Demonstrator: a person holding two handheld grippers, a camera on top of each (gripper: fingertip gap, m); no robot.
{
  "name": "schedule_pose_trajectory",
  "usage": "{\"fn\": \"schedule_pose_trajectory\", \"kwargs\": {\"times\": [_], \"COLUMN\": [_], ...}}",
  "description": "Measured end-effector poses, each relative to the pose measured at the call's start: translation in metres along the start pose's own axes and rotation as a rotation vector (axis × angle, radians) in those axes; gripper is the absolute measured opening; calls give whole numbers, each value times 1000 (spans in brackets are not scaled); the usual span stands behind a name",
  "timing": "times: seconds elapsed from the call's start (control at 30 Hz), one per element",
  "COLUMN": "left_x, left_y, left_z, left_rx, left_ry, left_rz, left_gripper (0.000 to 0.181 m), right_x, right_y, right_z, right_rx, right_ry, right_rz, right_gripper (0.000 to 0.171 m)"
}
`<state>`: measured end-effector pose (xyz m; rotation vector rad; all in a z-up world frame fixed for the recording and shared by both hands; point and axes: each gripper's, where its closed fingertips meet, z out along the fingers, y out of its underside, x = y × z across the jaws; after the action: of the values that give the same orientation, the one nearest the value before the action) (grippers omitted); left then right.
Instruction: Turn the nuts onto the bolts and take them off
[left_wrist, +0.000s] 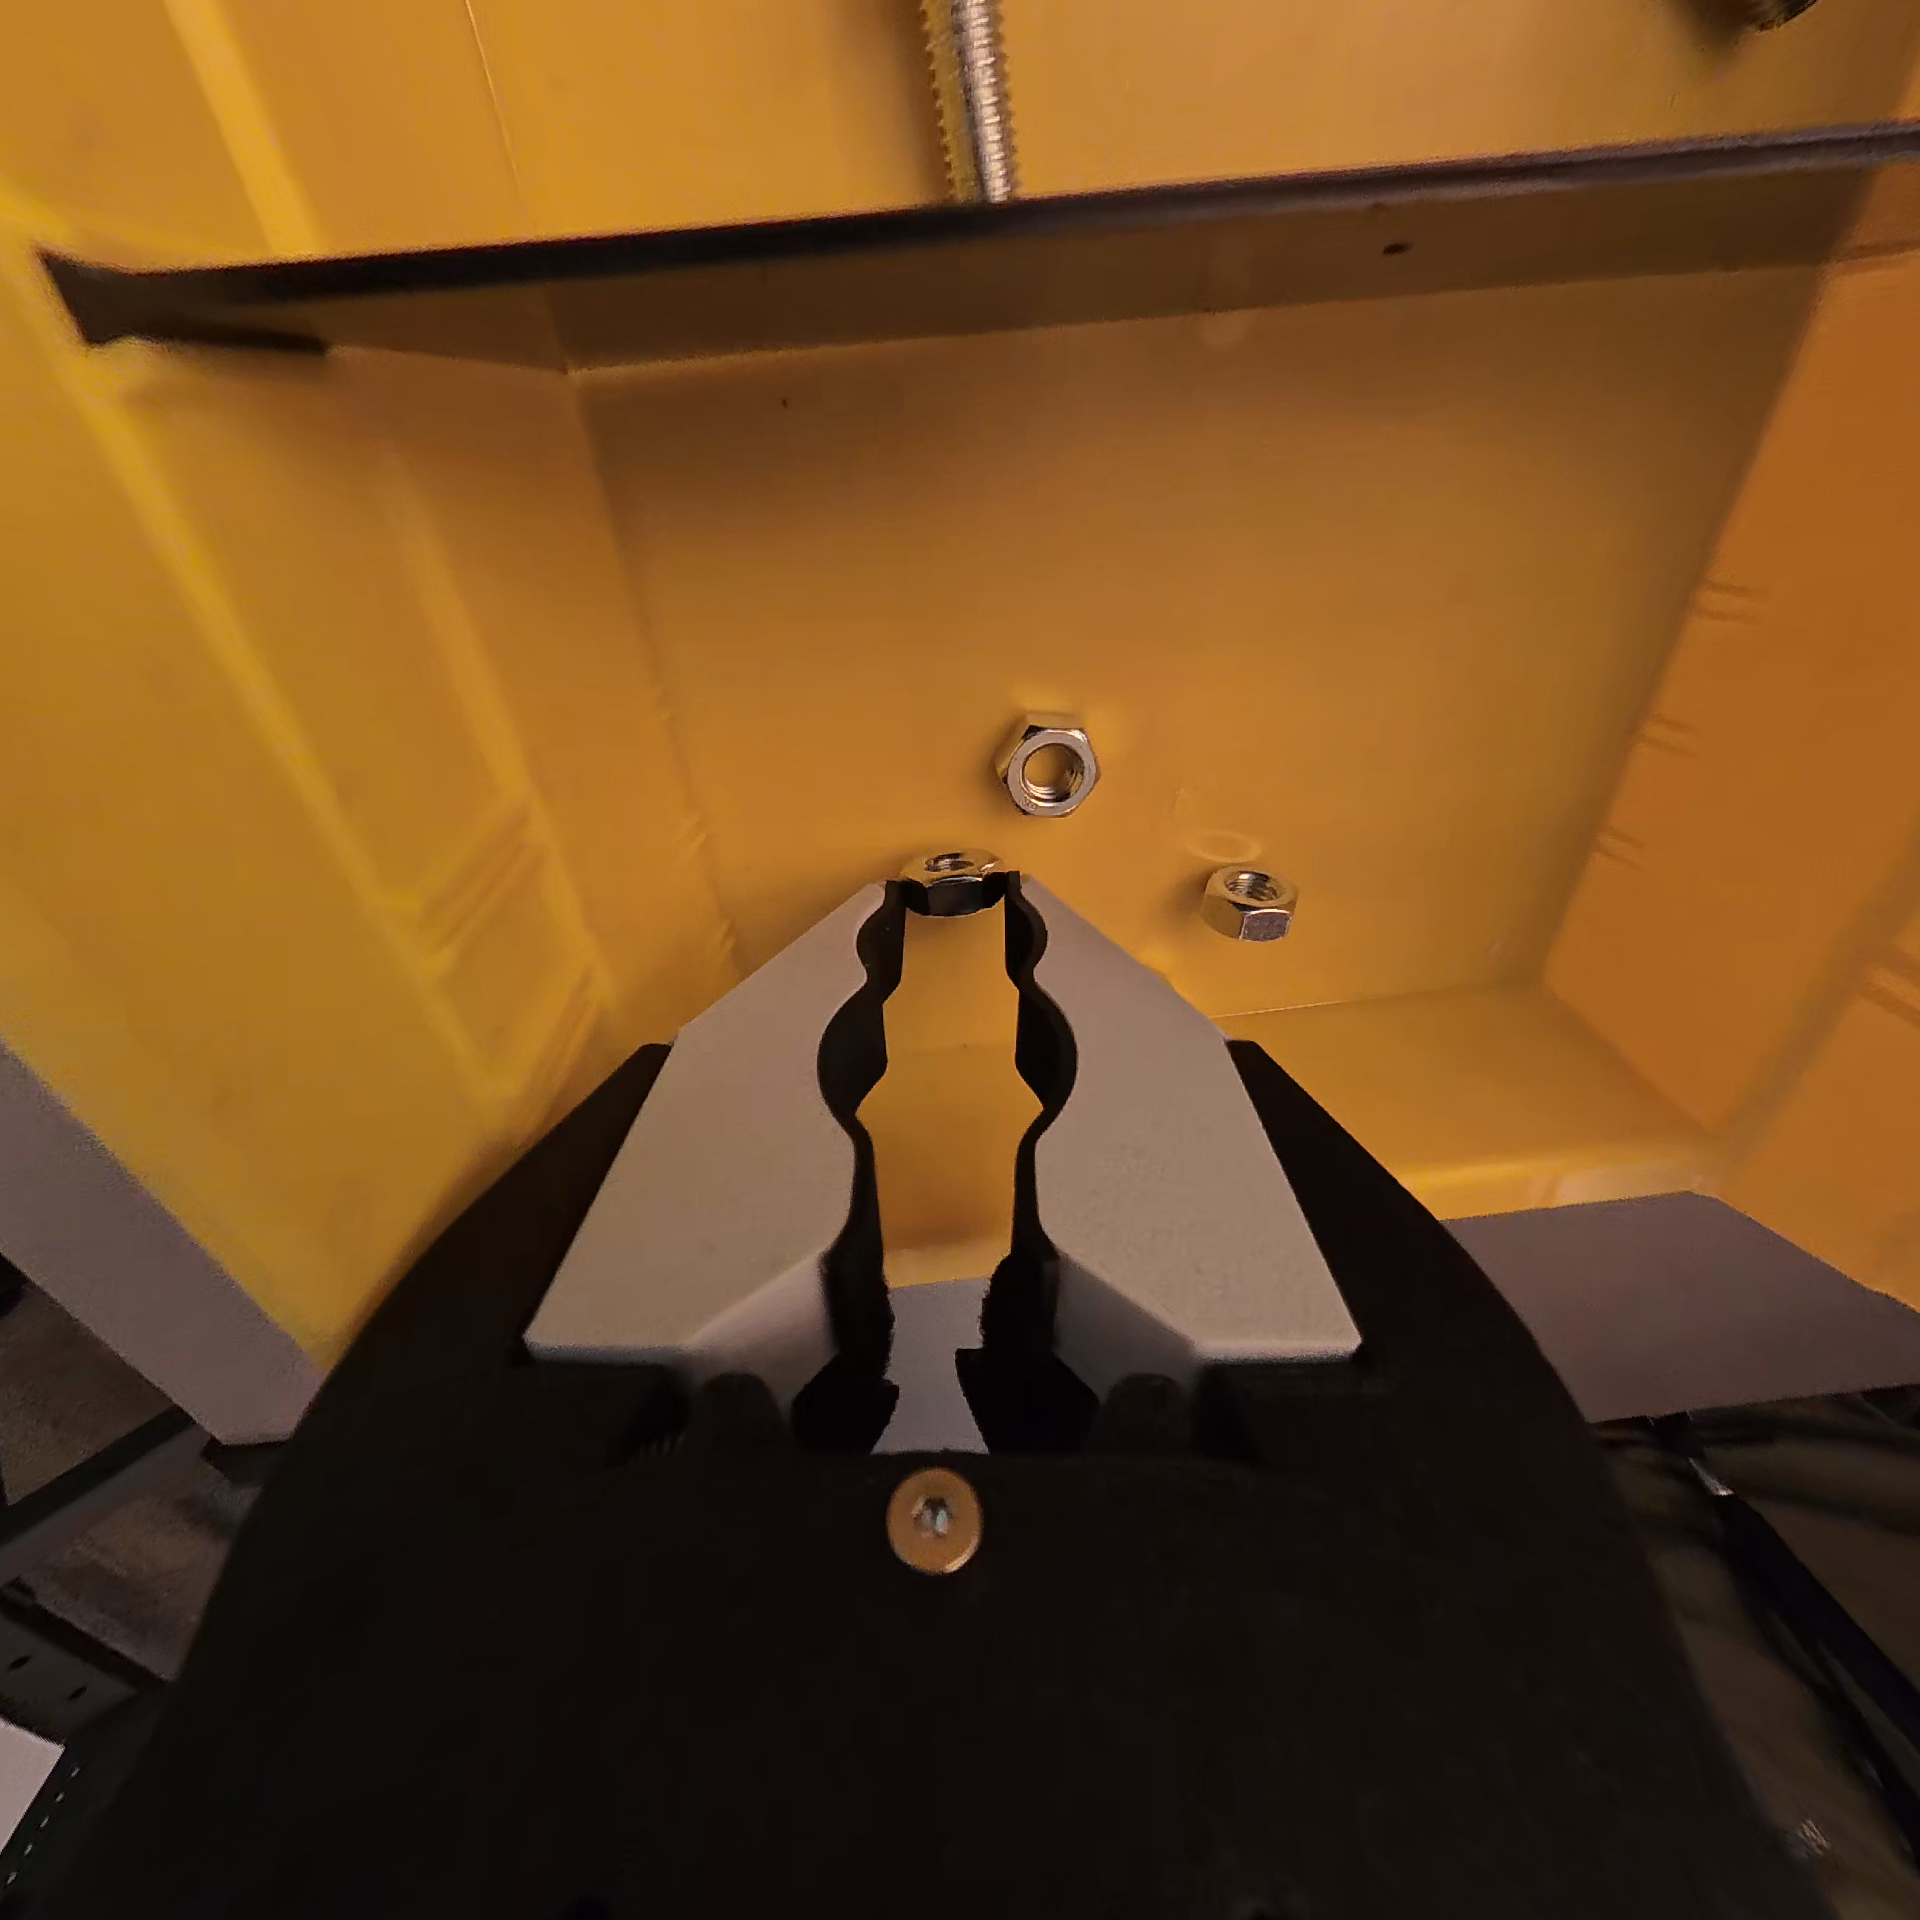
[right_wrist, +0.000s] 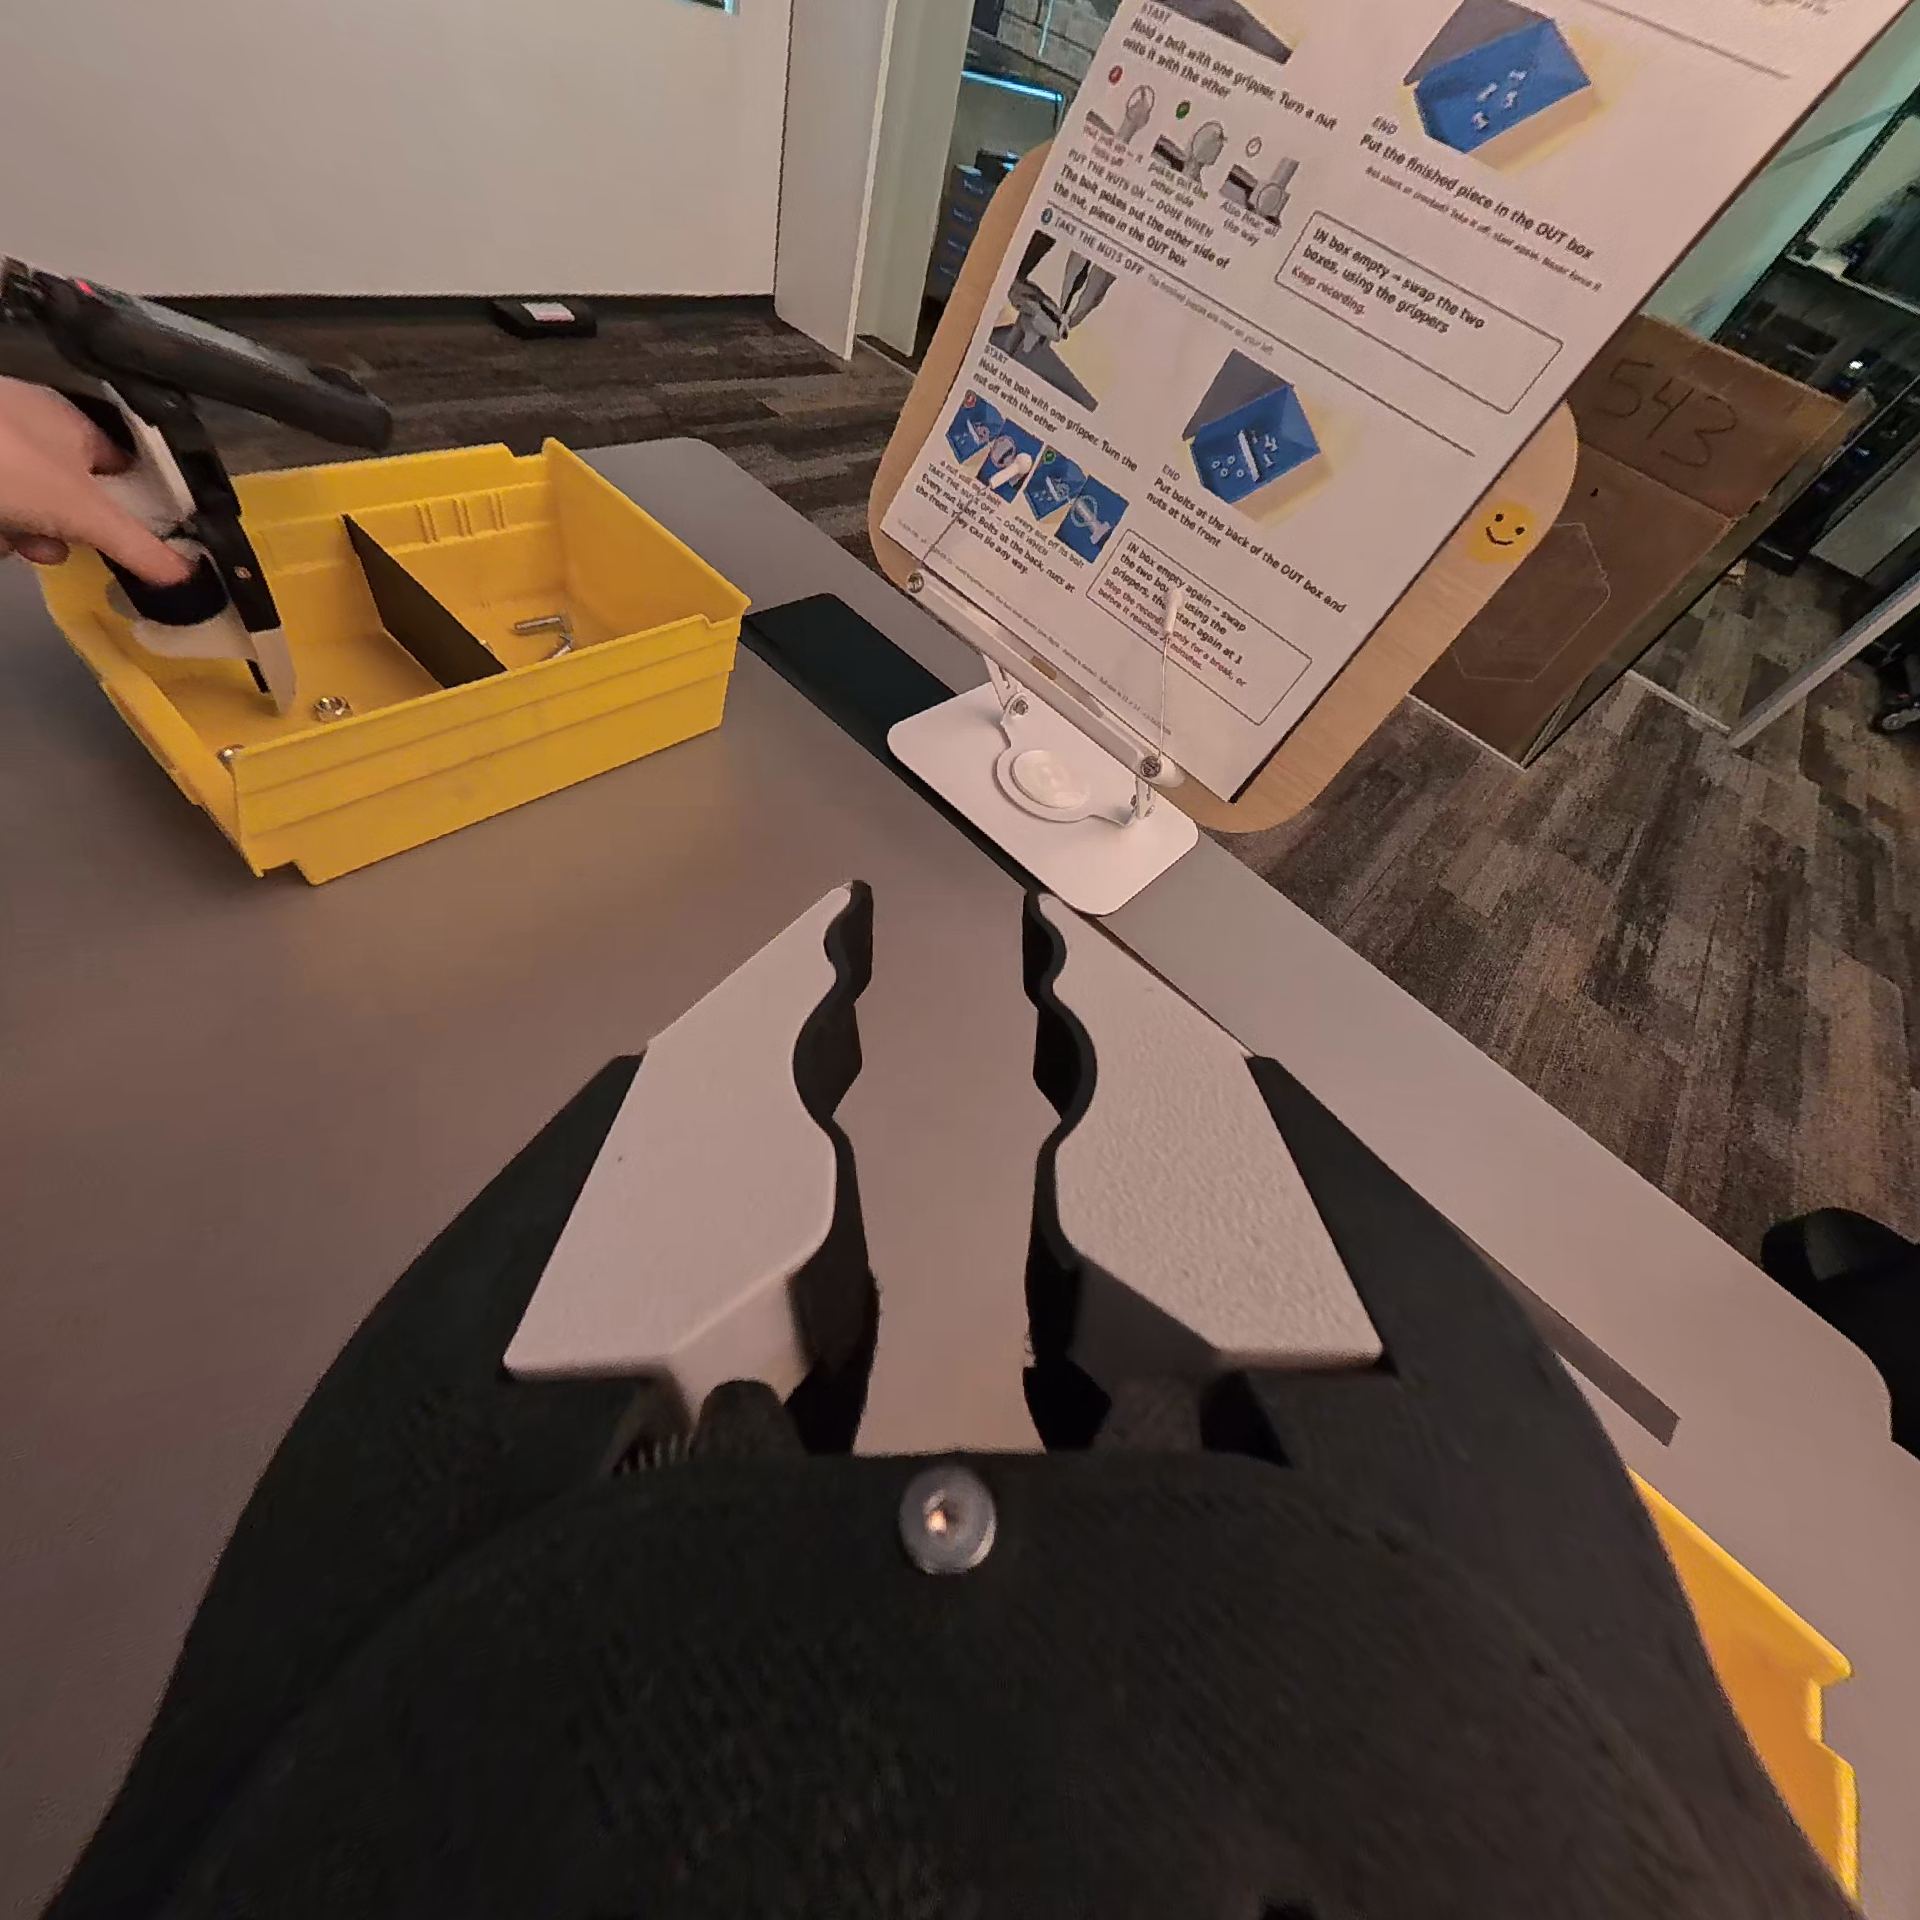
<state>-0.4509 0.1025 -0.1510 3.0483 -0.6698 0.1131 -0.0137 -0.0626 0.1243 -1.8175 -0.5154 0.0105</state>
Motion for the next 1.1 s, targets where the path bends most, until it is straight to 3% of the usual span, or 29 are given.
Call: {"fn": "schedule_pose_trajectory", "kwargs": {"times": [0.17, 0.27, 0.37, 0.5, 0.6, 0.73, 0.93, 1.1], "left_x": [1, 23, 88, 233, 336, 400, 418, 417], "left_y": [0, -9, -35, -43, -31, -38, -25, -23], "left_z": [-19, -57, -112, -151, -123, -60, 3, 17], "left_rx": [57, 213, 487, 697, 678, 692, 557, 513], "left_ry": [-18, 9, 119, 289, 381, 314, 336, 374], "left_rz": [4, 40, 201, 637, 992, 1238, 1381, 1379], "left_gripper": [17, 17, 17, 17, 17, 17, 17, 17], "right_x": [0, 1, -1, -3, 0, 9, 18, 19], "right_y": [2, 1, -4, -6, -2, 0, -2, 0], "right_z": [4, 4, 2, 3, 4, -2, -12, -13], "right_rx": [-22, -18, 2, 9, -10, -17, 15, 7], "right_ry": [12, 26, 28, 26, 43, 78, 96, 91], "right_rz": [-12, -22, -31, -51, -61, -63, -46, -54], "right_gripper": [28, 28, 28, 28, 28, 28, 27, 28]}}
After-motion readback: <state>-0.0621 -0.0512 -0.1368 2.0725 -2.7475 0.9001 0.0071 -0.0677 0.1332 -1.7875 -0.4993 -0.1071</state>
